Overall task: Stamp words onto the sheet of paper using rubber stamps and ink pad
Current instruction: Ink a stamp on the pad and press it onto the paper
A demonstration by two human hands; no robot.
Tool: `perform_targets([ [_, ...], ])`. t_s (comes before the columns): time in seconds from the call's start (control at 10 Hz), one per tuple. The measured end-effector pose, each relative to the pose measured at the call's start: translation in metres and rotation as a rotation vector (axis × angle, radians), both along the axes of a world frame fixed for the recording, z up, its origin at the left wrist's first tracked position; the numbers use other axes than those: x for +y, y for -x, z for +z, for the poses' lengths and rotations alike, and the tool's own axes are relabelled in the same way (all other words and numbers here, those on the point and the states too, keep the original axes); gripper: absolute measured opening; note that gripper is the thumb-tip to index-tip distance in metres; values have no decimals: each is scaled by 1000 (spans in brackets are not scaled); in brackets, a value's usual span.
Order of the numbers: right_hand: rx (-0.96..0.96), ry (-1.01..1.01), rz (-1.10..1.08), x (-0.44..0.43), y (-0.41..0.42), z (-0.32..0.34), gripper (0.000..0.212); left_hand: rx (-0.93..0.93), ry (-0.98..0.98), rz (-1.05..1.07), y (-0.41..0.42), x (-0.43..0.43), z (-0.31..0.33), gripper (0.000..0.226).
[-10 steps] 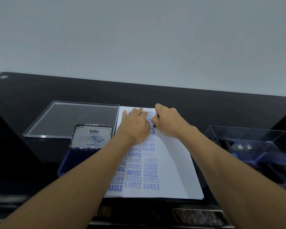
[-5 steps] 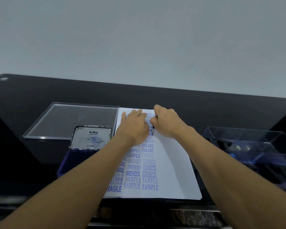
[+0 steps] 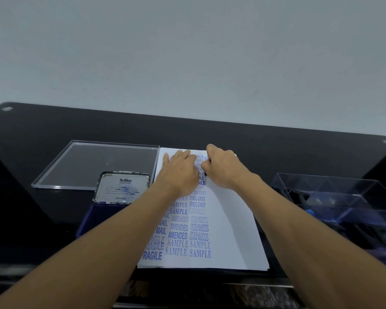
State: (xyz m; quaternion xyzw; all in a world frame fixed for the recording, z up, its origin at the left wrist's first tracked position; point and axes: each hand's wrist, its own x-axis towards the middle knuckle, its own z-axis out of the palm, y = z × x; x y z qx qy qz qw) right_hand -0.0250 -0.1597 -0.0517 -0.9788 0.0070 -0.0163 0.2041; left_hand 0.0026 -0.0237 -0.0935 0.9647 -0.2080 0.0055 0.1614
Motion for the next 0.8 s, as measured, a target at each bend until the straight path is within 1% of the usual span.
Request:
perform_targets([
  [0.3,51,20,17,-3,-3,8,27,6,-6,4,2,-1,5,47],
  [0.4,76,6,25,-5,-4,9,24,10,-8,7,2,-1,6,47],
  [0.5,20,-76,-18,-11,-2,20,19,29,34,7,3,0,9,48],
  [0.6,-122,-220,-104,-21,2,40,20,32,125,25,5,2,19,50],
  [0.7,-163,-283,-119,-32,8,59,19,4,184,29,6,5,33,48],
  [0.8,-149,-268,-102,-40,15,71,15,-2,228,38,10,6,53,48],
])
